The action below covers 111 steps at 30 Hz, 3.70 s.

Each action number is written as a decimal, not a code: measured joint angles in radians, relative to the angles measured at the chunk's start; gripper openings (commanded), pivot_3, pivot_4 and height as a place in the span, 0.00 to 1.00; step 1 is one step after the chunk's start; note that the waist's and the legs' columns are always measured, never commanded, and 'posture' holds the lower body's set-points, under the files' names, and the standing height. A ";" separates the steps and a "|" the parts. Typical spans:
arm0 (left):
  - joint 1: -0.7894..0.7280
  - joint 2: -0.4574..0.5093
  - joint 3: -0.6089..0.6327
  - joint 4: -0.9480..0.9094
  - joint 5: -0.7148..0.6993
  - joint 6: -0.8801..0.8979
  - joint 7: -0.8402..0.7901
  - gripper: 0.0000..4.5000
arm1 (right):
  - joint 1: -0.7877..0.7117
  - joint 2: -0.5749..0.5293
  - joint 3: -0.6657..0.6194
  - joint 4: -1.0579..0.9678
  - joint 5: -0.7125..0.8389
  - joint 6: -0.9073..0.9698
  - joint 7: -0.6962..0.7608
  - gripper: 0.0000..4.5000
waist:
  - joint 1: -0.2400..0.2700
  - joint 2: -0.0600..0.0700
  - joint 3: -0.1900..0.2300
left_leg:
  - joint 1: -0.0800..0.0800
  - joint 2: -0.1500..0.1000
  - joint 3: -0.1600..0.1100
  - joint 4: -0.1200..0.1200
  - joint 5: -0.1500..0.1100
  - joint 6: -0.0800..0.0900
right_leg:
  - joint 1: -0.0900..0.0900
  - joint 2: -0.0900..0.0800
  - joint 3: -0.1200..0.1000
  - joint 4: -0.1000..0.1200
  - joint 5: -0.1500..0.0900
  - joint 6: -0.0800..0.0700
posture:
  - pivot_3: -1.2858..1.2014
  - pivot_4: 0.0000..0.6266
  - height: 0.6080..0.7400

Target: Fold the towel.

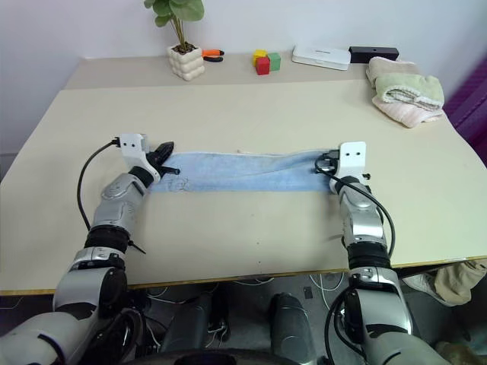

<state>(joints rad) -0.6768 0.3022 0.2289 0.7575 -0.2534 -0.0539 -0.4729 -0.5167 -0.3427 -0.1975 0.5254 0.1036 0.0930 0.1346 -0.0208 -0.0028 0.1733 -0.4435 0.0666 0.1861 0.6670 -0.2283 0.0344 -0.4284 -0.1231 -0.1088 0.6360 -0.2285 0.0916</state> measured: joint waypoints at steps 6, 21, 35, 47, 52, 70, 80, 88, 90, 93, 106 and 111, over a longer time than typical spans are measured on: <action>0.017 0.012 0.040 -0.007 -0.053 0.015 -0.032 0.12 | 0.038 -0.010 -0.037 -0.043 0.069 -0.010 0.075 0.19 | 0.001 0.000 0.000 | 0.000 0.000 0.000 0.000 0.000 0.000 | 0.000 0.000 0.000 0.000 0.000 0.000 | 0.52 0.24 1.00; 0.052 0.169 -0.057 -0.256 -0.144 0.167 -0.504 0.99 | 0.288 0.011 -0.405 -0.683 0.752 0.676 -0.062 1.00 | 0.004 0.000 0.000 | 0.000 0.001 -0.004 -0.002 -0.004 0.005 | 0.000 0.000 0.000 -0.003 0.000 -0.001 | 0.52 0.24 1.00; 0.085 0.275 -0.138 -0.428 -0.175 0.206 -0.833 0.99 | 0.423 0.111 -0.421 -0.837 1.114 0.819 -0.373 1.00 | 0.003 0.001 0.000 | -0.001 0.002 -0.004 -0.003 -0.005 0.007 | -0.001 0.000 0.001 -0.006 -0.001 -0.005 | 0.52 0.24 1.00; 0.174 0.251 -0.141 -0.551 -0.196 0.262 -0.783 1.00 | 0.292 0.094 -0.355 -0.674 1.086 0.754 -0.395 0.88 | 0.003 0.001 0.000 | -0.001 0.002 -0.004 -0.003 -0.005 0.007 | 0.000 0.000 0.001 -0.006 -0.001 -0.004 | 0.52 0.24 1.00; 0.194 0.253 -0.134 -0.582 -0.196 0.263 -0.755 1.00 | 0.265 0.095 -0.338 -0.591 1.033 0.704 -0.365 0.37 | 0.001 0.001 0.000 | -0.001 0.001 -0.004 -0.003 -0.005 0.007 | 0.000 0.000 0.001 -0.005 0.000 -0.002 | 0.52 0.24 1.00; 0.192 0.252 -0.133 -0.536 -0.191 0.190 -0.722 1.00 | 0.323 -0.046 -0.325 -0.577 0.848 0.623 -0.243 0.01 | 0.009 0.001 0.000 | -0.002 0.001 -0.003 -0.003 -0.007 0.008 | -0.001 -0.003 0.001 -0.007 -0.001 -0.005 | 0.52 0.24 1.00; 0.150 0.247 -0.137 -0.453 -0.181 0.134 -0.727 1.00 | 0.372 -0.276 -0.107 -0.810 0.577 0.582 -0.042 0.01 | 0.002 0.001 0.000 | -0.002 0.002 -0.003 -0.004 -0.006 0.009 | -0.002 -0.002 0.001 -0.007 -0.002 -0.005 | 0.52 0.24 1.00; 0.152 0.247 -0.136 -0.448 -0.173 0.124 -0.726 1.00 | 0.259 -0.345 0.217 -0.917 0.297 0.478 0.131 0.01 | 0.005 0.001 0.000 | -0.003 0.002 -0.003 -0.003 -0.007 0.008 | -0.003 -0.003 0.000 -0.007 -0.002 -0.005 | 0.52 0.24 1.00; 0.156 0.248 -0.135 -0.452 -0.173 0.124 -0.723 1.00 | 0.224 -0.330 0.279 -0.917 0.258 0.465 0.165 0.01 | 0.006 0.000 0.000 | -0.003 0.002 -0.003 -0.003 -0.007 0.009 | -0.003 -0.003 0.000 -0.007 -0.002 -0.005 | 0.52 0.24 1.00; 0.175 0.250 -0.133 -0.478 -0.173 0.124 -0.717 1.00 | 0.179 -0.259 0.370 -0.901 0.212 0.457 0.209 0.01 | 0.004 0.000 0.000 | -0.004 0.002 -0.003 -0.003 -0.006 0.009 | -0.004 -0.003 0.000 -0.007 -0.002 -0.005 | 0.52 0.24 1.00; 0.250 0.276 -0.113 -0.585 -0.188 0.154 -0.674 1.00 | 0.157 -0.157 0.513 -0.782 0.065 0.439 0.344 0.19 | 0.005 0.000 0.001 | -0.006 0.002 -0.002 -0.003 -0.007 0.008 | -0.005 -0.003 0.000 -0.007 -0.002 -0.005 | 0.52 0.24 1.00; 0.250 0.276 -0.113 -0.585 -0.191 0.154 -0.667 1.00 | 0.157 -0.183 0.515 -0.803 0.065 0.443 0.433 0.76 | 0.007 0.000 0.001 | -0.006 0.002 -0.002 -0.003 -0.007 0.007 | -0.006 -0.003 0.000 -0.007 -0.002 -0.005 | 0.52 0.24 1.00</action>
<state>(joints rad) -0.4270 0.5777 0.1159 0.1726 -0.4444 0.0999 -1.1397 -0.3599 -0.5260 0.3171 -0.2778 0.1689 0.5363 0.5678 -0.0141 -0.0030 0.1739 -0.4494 0.0683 0.1839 0.6644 -0.2357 0.0415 -0.4340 -0.1263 -0.1090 0.6293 -0.2302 0.0863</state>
